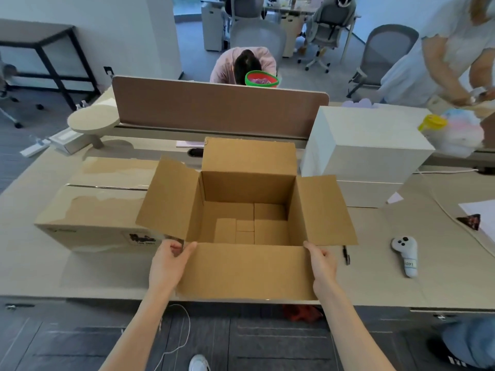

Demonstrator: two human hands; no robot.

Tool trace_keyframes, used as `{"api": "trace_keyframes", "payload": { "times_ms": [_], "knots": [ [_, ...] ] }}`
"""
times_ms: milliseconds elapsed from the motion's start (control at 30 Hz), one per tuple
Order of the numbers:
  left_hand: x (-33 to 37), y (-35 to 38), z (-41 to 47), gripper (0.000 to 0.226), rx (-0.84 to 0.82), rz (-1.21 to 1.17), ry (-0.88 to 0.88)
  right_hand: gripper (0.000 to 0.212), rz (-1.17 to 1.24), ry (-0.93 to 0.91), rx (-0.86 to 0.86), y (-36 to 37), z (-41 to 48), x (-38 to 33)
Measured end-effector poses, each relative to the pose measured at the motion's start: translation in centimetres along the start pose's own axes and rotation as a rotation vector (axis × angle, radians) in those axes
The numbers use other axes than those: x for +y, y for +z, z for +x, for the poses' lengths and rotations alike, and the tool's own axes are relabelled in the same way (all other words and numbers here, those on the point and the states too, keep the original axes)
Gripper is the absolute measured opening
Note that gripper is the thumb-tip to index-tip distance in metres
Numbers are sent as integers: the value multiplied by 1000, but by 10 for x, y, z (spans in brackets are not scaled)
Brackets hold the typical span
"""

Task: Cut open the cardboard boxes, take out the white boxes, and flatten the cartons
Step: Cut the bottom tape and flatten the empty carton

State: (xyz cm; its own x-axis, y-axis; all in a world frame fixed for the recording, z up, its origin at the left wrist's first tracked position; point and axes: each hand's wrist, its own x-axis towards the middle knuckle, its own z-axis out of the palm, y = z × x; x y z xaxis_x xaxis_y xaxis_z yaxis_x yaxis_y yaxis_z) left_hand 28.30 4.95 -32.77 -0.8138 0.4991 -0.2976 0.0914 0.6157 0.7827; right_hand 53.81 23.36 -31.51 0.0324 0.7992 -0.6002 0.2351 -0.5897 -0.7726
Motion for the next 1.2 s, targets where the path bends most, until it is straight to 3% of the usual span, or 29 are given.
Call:
{"api": "trace_keyframes", "payload": {
  "times_ms": [167, 333, 500, 633, 833, 1033, 1200],
  "knots": [
    [-2, 1, 0, 56, -201, -152, -84, 38, -41, 73, -173, -7, 3, 0],
    [7, -6, 1, 43, -207, -284, -166, 56, 8, -51, -288, -24, 12, 6],
    [21, -13, -4, 28, -137, -418, -9, 26, 23, -350, -214, -27, -4, -6],
    [44, -12, -9, 33, -46, -446, 99, 34, 97, -413, -131, -25, -10, -24],
    [61, -8, -6, 32, 66, -542, 199, 25, 118, -501, -52, -27, -16, -45],
    [65, -10, -1, 32, -77, -586, 142, 26, 132, -492, -71, -25, -19, -54],
    [53, -5, 1, 38, -158, -557, 42, 29, 218, -319, -138, -25, -10, -43]
  ]
}}
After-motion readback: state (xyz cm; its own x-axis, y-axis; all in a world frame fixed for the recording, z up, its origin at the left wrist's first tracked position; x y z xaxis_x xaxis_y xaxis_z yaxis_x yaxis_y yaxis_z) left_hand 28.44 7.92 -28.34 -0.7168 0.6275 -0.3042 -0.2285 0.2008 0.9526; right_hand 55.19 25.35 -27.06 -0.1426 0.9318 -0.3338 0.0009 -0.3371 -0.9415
